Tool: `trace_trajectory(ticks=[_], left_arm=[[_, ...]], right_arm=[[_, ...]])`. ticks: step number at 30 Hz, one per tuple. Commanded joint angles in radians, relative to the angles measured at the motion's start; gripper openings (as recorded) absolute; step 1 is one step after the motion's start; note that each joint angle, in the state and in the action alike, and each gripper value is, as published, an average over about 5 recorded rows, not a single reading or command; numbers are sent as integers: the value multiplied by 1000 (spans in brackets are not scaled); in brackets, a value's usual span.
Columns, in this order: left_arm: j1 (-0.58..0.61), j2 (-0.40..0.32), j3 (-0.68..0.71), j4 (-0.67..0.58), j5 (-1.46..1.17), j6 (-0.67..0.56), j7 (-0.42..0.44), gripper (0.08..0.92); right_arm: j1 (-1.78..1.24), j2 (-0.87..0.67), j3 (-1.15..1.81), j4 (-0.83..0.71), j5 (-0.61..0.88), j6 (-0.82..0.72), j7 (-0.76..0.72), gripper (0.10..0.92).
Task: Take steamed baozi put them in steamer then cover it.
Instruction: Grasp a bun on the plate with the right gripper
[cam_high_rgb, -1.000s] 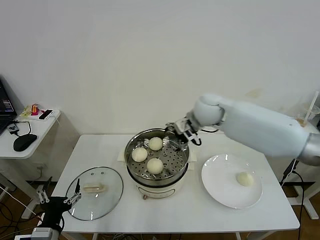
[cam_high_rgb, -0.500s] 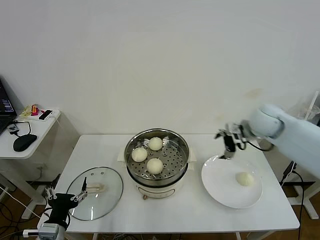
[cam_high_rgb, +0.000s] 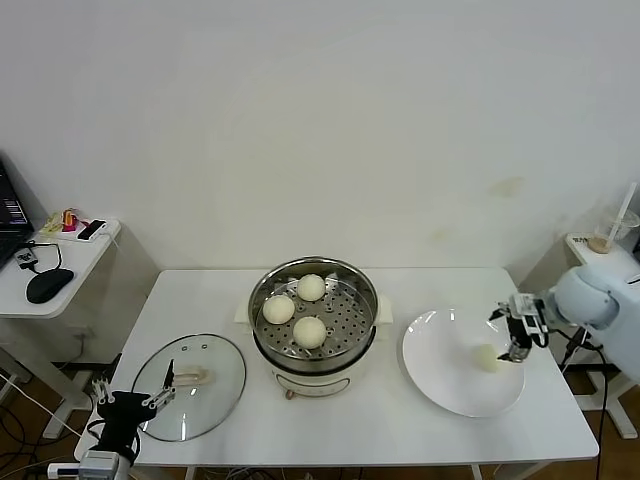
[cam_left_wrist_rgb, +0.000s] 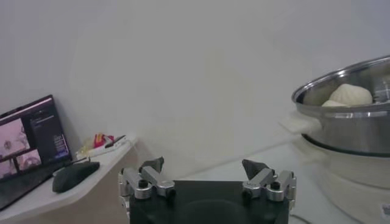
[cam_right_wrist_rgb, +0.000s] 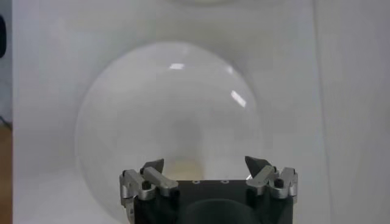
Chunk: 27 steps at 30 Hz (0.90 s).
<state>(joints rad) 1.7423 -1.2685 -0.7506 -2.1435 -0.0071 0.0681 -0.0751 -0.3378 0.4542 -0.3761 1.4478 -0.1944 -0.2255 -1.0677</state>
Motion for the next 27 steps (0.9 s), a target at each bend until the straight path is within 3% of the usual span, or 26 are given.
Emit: trace_trajectory(ticks=[1, 19, 22, 27], left_arm=[[11, -8, -7, -4, 5, -1, -1, 823], [12, -4, -23, -11, 9, 3, 1, 823], [11, -6, -22, -9, 9, 3, 1, 823], [11, -6, -23, -10, 9, 2, 1, 823]], right_arm=[[-158, 77, 128, -132, -155, 77, -2, 823], [-104, 216, 66, -223, -203, 51, 36, 822], [-96, 215, 59, -222, -202, 36, 37, 806], [-83, 204, 53, -213, -193, 21, 22, 712]])
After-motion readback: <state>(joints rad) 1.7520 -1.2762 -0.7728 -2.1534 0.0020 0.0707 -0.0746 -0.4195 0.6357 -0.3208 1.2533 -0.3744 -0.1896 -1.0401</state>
